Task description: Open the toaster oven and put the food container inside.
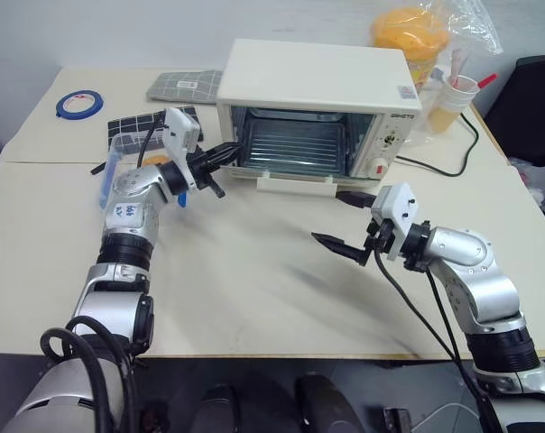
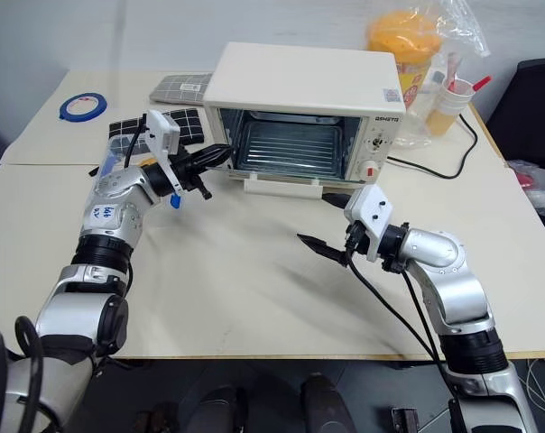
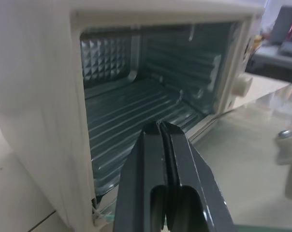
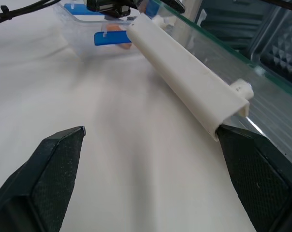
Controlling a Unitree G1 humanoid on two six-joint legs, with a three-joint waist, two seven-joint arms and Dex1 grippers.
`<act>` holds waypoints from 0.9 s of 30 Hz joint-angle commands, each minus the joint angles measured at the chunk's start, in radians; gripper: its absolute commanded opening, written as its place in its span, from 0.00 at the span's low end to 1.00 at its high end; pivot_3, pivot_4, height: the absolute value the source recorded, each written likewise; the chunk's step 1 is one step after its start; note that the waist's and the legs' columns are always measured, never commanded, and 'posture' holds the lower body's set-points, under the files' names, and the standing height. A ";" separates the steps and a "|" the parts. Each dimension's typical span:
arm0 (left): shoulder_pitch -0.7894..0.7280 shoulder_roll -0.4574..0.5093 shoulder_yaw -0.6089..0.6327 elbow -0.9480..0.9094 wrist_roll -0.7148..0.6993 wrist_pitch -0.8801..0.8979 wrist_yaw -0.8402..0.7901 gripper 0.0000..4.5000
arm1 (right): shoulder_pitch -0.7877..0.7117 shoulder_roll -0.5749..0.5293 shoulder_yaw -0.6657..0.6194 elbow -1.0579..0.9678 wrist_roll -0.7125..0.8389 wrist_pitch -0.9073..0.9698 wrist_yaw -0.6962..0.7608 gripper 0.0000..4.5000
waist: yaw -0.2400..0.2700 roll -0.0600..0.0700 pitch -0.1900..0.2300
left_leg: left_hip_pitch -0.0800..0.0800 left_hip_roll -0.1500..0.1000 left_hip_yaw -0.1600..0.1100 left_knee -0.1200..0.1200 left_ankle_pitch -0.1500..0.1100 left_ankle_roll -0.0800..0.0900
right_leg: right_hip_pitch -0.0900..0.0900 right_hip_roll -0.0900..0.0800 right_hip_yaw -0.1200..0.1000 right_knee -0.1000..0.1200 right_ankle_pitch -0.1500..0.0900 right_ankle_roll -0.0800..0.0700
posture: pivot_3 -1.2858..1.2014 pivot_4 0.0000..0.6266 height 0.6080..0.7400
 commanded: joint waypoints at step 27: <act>0.683 0.187 0.258 -0.991 -0.158 0.476 0.071 0.65 | 0.240 -0.015 -0.141 -0.215 0.133 -0.150 0.029 1.00 | 0.037 0.001 0.000 | 0.003 0.003 0.000 0.008 -0.001 0.001 | 0.002 0.001 0.002 0.002 0.001 0.001 | 0.52 0.24 1.00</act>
